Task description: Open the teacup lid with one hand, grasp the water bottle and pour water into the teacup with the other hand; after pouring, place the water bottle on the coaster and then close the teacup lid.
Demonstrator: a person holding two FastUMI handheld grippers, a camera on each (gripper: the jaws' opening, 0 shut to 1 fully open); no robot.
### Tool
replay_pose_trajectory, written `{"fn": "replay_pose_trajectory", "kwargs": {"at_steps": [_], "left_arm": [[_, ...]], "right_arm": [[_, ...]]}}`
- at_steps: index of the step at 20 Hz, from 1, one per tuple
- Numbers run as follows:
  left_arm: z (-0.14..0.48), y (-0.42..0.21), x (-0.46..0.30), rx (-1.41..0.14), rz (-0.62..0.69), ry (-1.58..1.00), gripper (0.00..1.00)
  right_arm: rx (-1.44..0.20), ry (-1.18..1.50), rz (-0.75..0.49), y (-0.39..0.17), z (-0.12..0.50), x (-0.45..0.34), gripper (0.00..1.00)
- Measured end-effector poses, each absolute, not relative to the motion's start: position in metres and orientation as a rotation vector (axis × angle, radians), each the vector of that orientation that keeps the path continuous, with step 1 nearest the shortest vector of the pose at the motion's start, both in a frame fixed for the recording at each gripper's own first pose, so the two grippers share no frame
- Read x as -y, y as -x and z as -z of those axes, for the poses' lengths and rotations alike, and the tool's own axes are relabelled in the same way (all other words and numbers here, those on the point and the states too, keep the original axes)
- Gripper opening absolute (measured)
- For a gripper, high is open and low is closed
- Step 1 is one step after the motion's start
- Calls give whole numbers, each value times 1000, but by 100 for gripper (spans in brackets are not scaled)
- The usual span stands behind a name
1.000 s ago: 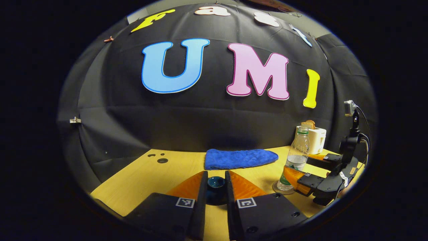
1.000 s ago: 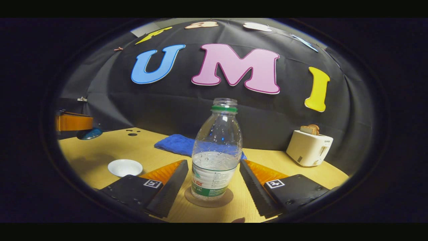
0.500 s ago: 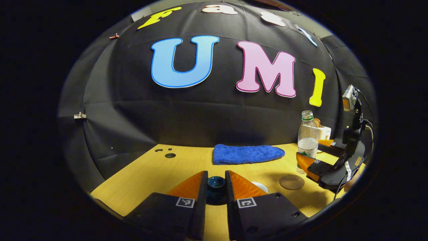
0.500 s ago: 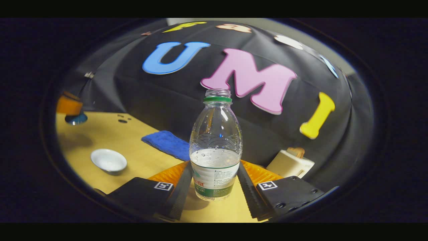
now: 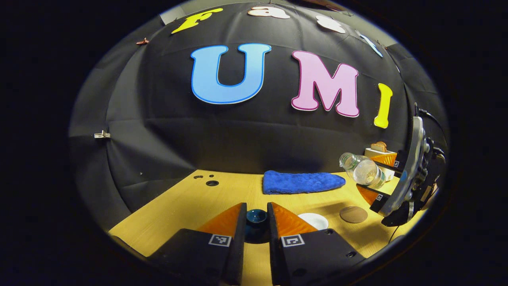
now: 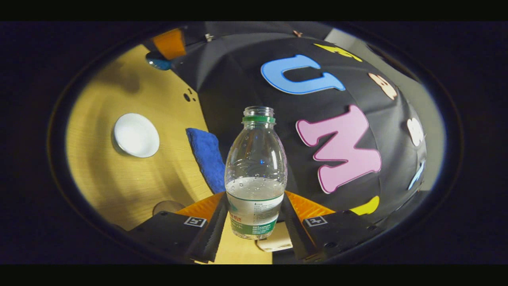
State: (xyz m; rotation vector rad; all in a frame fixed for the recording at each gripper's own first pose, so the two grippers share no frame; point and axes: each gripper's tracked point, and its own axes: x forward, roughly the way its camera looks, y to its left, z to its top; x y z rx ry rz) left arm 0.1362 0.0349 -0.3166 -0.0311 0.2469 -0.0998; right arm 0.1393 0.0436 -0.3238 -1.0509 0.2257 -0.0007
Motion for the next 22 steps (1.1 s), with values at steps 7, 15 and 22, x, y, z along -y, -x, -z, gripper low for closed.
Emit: {"fn": "replay_pose_trajectory", "kwargs": {"at_steps": [7,15,22], "left_arm": [[317,-133,-50,-240,77,12,27],[322,-132,-54,-249,66,26,31],[323,-133,-56,-255,64,30,27]], "right_arm": [[-232,1282,-107,-138,347,-55,74],[-213,1471,-168,-136,361,-59,74],[-185,1561,-210,-142,365,-59,74]]}}
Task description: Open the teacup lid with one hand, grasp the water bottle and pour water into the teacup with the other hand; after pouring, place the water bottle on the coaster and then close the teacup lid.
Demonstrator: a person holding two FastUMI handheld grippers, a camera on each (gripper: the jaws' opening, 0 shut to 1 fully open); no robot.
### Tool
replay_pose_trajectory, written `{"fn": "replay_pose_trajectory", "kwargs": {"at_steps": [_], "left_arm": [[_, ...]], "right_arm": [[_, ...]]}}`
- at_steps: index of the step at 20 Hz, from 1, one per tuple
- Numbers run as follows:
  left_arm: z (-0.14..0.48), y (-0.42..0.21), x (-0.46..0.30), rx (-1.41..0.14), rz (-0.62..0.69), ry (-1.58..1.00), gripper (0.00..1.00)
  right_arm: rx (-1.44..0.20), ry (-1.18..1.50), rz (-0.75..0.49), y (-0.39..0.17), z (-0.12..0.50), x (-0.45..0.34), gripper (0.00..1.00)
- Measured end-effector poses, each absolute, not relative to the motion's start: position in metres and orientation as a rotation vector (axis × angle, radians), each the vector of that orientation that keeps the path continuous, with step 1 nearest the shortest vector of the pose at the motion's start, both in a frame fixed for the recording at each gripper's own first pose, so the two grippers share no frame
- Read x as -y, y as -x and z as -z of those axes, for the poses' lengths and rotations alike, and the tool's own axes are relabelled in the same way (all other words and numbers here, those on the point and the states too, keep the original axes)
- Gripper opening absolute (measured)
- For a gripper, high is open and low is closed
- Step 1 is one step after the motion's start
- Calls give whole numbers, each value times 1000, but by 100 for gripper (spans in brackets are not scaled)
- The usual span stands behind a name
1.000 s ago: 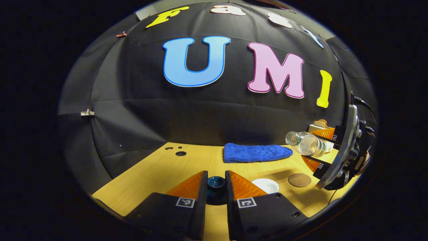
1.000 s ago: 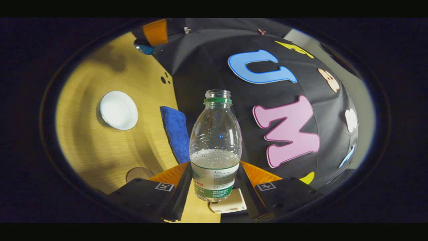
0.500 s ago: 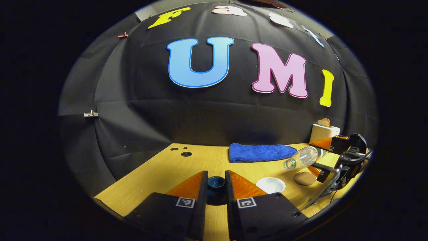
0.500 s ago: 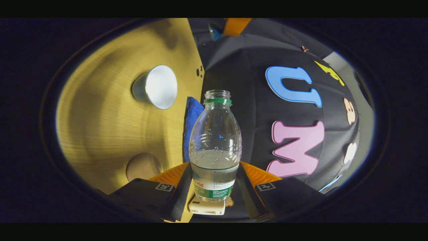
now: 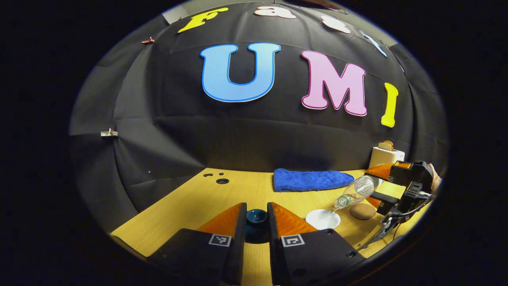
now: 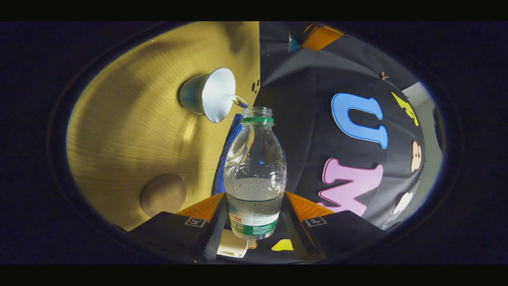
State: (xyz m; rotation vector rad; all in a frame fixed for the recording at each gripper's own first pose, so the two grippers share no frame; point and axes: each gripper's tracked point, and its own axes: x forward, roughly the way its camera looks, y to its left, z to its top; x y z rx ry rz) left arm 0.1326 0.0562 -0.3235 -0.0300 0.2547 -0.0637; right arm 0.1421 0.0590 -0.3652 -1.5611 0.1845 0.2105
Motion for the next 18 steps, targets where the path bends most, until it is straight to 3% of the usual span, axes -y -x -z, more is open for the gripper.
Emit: {"fn": "replay_pose_trajectory", "kwargs": {"at_steps": [7,12,13,18], "left_arm": [[324,-132,-60,-247,69,20,35],[326,-131,-62,-250,72,22,27],[326,-130,-63,-251,73,20,31],[329,-129,-65,-257,72,33,31]], "right_arm": [[-145,1639,-229,-149,360,-63,74],[-109,1710,-231,-155,352,-63,74],[-101,1725,-233,-156,350,-63,76],[-28,1811,-215,-161,334,-64,74]]}}
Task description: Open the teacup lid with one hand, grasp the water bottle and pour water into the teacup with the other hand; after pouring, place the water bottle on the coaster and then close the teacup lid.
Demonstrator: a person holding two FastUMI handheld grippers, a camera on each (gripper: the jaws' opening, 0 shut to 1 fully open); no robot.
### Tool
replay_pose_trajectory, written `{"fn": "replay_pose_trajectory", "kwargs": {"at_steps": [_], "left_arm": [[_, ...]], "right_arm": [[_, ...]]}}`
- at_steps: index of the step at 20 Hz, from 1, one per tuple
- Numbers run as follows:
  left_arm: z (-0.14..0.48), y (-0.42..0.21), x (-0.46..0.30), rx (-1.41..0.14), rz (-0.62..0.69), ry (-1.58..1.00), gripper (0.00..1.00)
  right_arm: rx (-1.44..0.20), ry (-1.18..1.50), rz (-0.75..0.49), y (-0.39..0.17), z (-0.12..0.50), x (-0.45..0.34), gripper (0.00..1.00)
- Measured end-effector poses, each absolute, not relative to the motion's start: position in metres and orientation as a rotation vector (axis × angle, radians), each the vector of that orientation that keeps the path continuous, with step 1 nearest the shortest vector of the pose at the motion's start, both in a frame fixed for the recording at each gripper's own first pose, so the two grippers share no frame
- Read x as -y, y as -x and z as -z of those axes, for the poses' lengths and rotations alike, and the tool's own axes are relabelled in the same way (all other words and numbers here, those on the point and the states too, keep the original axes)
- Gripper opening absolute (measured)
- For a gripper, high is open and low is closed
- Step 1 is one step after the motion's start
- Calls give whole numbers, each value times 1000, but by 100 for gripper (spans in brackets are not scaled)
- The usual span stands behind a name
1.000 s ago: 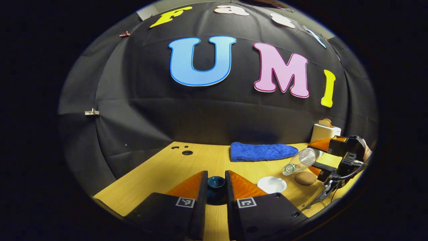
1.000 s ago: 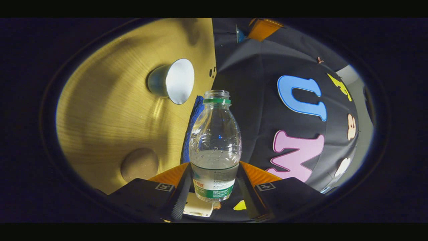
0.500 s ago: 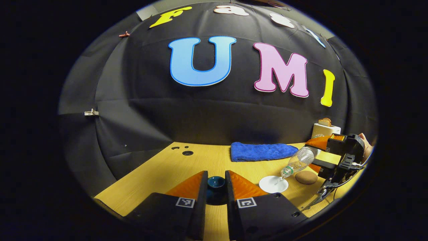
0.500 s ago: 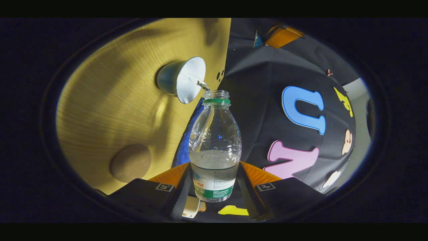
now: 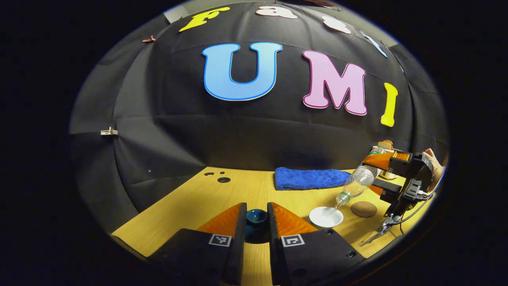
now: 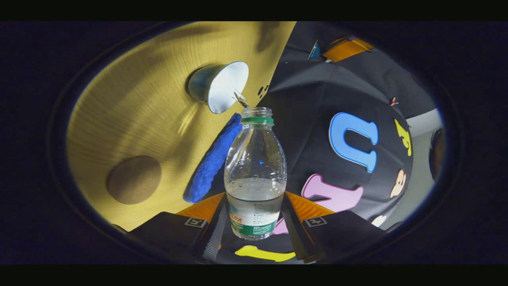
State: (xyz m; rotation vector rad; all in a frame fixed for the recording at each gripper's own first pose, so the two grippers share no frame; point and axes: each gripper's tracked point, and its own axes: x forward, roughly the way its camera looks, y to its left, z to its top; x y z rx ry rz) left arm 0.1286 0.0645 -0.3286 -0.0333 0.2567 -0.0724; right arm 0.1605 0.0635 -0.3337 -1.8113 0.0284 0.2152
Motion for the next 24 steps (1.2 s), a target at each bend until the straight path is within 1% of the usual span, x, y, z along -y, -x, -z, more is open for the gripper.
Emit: {"fn": "replay_pose_trajectory", "kwargs": {"at_steps": [1,2,3,4,5,6,7,12,15,17,18,21,22,23,24], "left_arm": [[328,-128,-64,-258,74,37,28],[328,-127,-64,-258,76,40,31],[328,-127,-64,-258,77,42,31],[330,-126,-64,-259,78,43,31],[330,-125,-64,-260,80,44,27],[329,-124,-63,-260,81,43,27],[330,-124,-64,-259,81,44,31],[333,-123,-62,-264,77,54,31],[331,-124,-61,-261,74,49,31],[329,-124,-59,-257,72,45,31],[329,-123,-59,-256,71,44,31],[329,-125,-56,-258,69,41,31],[330,-125,-55,-259,67,40,28],[329,-126,-54,-260,66,39,28],[331,-126,-53,-260,64,37,28]], "right_arm": [[-13,1827,-216,-161,332,-65,73],[1,1843,-218,-163,330,-66,74],[19,1861,-214,-164,325,-67,74],[34,1875,-213,-163,324,-68,77],[49,1885,-211,-164,322,-68,74],[64,1896,-208,-165,320,-69,77],[81,1907,-207,-166,318,-71,74],[191,1969,-203,-169,305,-79,74],[211,1959,-216,-169,305,-80,74],[167,1911,-220,-173,310,-77,74],[111,1845,-224,-170,321,-73,74],[-22,1604,-214,-162,344,-67,74],[-55,1520,-200,-160,347,-67,74],[-87,1430,-192,-156,351,-66,72],[-113,1336,-179,-158,353,-66,74]]}}
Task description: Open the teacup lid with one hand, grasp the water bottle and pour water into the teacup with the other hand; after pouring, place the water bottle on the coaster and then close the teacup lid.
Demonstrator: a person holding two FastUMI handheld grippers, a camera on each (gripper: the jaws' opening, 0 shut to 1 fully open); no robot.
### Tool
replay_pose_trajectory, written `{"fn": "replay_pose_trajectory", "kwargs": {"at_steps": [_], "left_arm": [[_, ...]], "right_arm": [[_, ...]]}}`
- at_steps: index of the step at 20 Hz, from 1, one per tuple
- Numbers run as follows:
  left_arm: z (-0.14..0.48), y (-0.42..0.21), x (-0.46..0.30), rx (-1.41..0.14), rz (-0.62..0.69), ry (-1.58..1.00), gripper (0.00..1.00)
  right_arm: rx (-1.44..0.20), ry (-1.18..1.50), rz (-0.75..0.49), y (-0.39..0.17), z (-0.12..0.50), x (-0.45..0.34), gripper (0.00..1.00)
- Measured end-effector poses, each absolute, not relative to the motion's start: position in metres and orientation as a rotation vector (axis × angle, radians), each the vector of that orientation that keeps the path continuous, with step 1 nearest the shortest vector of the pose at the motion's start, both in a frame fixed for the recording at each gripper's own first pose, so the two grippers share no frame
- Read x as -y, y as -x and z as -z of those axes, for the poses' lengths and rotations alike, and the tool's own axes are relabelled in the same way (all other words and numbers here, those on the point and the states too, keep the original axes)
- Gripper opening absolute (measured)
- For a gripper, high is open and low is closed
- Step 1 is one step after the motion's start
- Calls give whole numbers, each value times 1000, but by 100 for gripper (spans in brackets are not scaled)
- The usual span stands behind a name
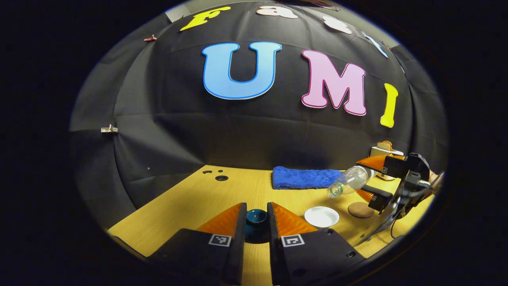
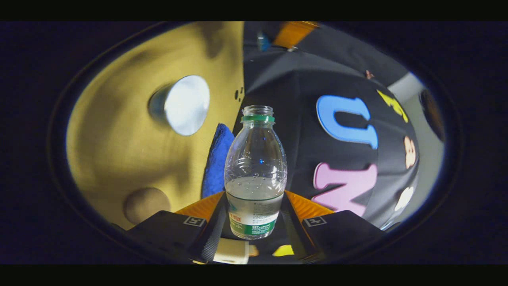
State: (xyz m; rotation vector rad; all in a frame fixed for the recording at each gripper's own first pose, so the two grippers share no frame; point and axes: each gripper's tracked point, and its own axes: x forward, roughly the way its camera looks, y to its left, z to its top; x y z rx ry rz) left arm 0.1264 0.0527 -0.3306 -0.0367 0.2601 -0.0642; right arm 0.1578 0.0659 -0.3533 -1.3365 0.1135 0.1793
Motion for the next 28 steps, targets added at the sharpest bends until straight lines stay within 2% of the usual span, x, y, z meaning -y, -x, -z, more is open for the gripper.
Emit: {"fn": "replay_pose_trajectory", "kwargs": {"at_steps": [1,6,7,10,12,13,17,19,20,22,24,25,26,28], "left_arm": [[330,-128,-52,-260,64,33,31],[327,-136,-42,-251,67,21,31],[326,-138,-39,-249,67,24,27],[324,-144,-30,-249,76,32,27],[326,-147,-22,-250,87,23,31],[325,-148,-17,-250,96,20,27],[321,-152,3,-245,143,9,27],[320,-152,12,-245,165,5,27],[321,-151,16,-250,173,8,35],[325,-151,22,-263,183,18,27],[328,-152,28,-270,189,24,27],[328,-153,31,-272,192,23,35],[329,-154,34,-271,193,21,28],[328,-156,40,-266,195,13,28]], "right_arm": [[-131,1237,-173,-155,353,-70,76],[-182,829,-130,-148,344,-75,75],[-197,727,-121,-149,342,-74,73],[-235,411,-93,-150,335,-74,75],[-244,281,-80,-150,334,-70,75],[-245,237,-77,-145,333,-65,75],[-248,11,-107,-134,338,-54,75],[-240,-62,-100,-137,342,-48,75],[-243,-80,-87,-138,347,-44,75],[-256,-103,-67,-142,357,-40,75],[-262,-126,-62,-148,364,-39,76],[-270,-132,-61,-147,365,-36,76],[-274,-143,-64,-147,364,-36,76],[-275,-169,-64,-149,366,-33,76]]}}
